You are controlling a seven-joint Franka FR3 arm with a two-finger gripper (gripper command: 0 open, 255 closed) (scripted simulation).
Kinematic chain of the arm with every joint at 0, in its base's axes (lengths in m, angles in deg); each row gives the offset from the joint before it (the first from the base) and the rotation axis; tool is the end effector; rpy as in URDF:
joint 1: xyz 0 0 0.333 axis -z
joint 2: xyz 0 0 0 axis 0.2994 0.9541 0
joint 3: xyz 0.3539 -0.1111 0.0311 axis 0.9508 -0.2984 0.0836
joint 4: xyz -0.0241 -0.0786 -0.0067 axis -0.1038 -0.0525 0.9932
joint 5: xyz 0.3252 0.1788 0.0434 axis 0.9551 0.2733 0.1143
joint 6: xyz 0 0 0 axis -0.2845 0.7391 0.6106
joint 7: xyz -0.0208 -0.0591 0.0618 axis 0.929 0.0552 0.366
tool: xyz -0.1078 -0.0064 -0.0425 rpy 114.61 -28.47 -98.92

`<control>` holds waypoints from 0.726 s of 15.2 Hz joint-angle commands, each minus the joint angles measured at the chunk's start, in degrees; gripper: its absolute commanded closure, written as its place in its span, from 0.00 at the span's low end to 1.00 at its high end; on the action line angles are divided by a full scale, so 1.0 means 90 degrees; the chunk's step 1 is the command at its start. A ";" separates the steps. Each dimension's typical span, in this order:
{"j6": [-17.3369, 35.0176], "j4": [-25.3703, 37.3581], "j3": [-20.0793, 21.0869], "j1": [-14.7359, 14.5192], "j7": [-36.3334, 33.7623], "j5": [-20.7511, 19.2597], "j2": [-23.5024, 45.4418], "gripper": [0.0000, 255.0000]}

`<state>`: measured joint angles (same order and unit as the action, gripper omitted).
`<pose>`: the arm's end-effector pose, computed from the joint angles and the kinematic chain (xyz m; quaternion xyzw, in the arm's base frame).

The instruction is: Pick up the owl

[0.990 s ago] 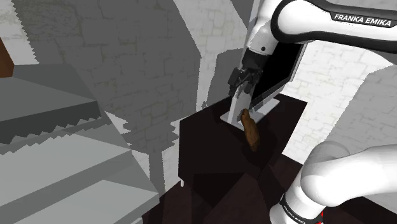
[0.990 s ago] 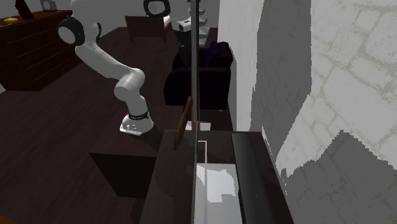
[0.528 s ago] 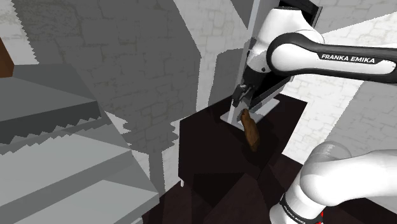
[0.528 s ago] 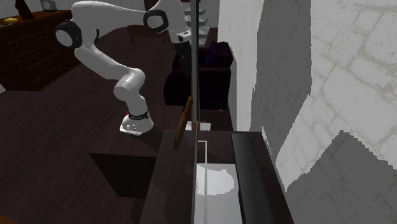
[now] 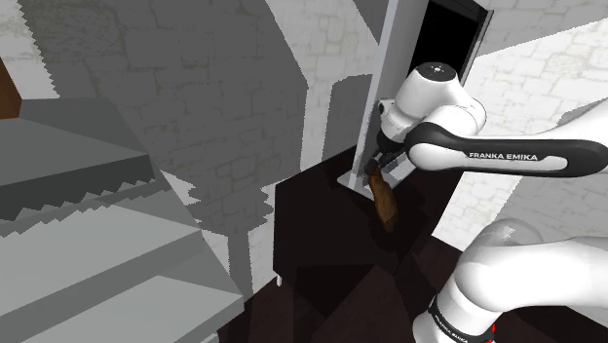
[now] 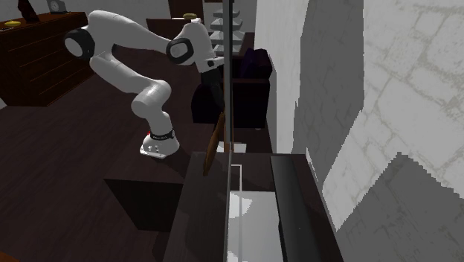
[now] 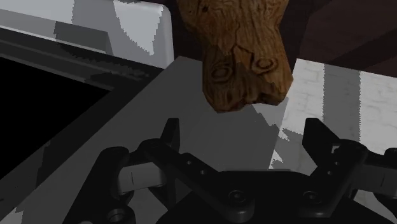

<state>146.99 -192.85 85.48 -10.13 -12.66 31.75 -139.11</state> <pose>0.2432 -0.0444 0.5280 0.9651 0.0701 0.1682 0.1880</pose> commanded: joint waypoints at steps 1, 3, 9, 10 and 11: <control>0.0448 -0.0195 -0.0041 0.0130 0.0060 -0.0287 0.0076 0.00; 0.0628 -0.0344 -0.0044 0.0157 -0.0011 -0.0347 0.0113 0.00; 0.1054 -0.0663 -0.0062 0.0216 -0.0204 -0.0524 0.0237 0.00; 0.1089 -0.0641 -0.0065 0.0227 -0.0210 -0.0534 0.0292 1.00; 0.1081 -0.0632 -0.0067 0.0226 -0.0206 -0.0532 0.0293 1.00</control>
<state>154.79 -198.35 84.81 -7.94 -14.54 26.96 -137.08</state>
